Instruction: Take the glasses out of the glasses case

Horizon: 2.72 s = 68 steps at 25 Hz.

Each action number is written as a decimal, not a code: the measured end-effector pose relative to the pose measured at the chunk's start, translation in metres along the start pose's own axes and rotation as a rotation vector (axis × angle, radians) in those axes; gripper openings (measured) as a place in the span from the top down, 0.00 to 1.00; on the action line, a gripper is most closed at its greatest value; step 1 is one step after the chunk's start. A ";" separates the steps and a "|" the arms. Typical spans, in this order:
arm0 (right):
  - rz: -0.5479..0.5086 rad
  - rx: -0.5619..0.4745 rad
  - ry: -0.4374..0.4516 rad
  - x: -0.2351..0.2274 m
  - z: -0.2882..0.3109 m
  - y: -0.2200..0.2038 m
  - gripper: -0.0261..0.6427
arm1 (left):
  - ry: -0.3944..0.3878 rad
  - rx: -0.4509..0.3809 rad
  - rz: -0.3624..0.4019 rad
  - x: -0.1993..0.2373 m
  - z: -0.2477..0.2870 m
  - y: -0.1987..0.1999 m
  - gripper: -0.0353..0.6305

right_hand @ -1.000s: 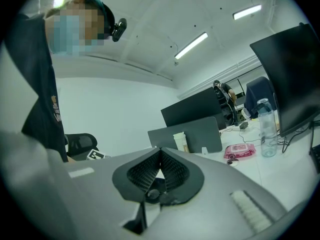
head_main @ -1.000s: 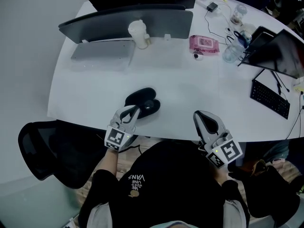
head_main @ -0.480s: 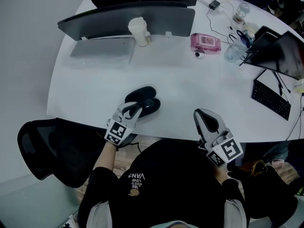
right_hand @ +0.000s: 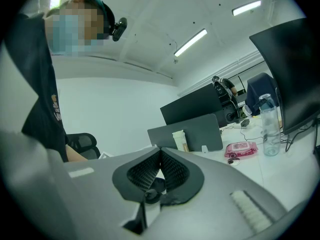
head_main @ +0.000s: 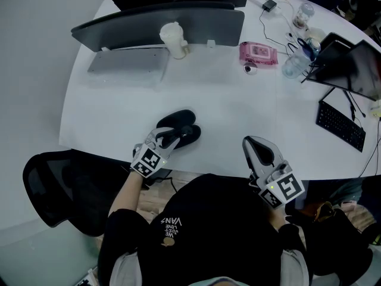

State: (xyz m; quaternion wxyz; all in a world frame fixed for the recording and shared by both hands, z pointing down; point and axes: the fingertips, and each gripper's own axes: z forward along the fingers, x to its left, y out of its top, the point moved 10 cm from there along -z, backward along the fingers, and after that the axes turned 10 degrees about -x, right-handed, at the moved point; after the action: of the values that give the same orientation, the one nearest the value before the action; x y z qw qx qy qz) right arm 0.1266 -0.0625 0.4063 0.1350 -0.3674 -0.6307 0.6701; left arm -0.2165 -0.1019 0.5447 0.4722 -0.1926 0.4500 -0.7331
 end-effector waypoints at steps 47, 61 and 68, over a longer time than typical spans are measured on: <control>0.024 -0.001 -0.017 -0.022 0.003 -0.001 0.96 | -0.064 0.192 -0.076 0.002 0.036 -0.033 0.91; 0.021 -0.004 -0.021 -0.018 0.001 -0.001 0.96 | -0.048 0.155 -0.096 0.007 0.029 -0.022 0.93; 0.024 -0.004 -0.012 -0.016 -0.002 -0.001 0.96 | -0.012 0.127 -0.102 0.008 0.022 -0.014 0.93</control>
State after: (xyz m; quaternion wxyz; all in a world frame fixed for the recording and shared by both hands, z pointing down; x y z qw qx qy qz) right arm 0.1390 -0.0713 0.4128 0.1225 -0.3712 -0.6284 0.6725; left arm -0.2117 -0.1171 0.5671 0.4482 -0.1893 0.3891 -0.7822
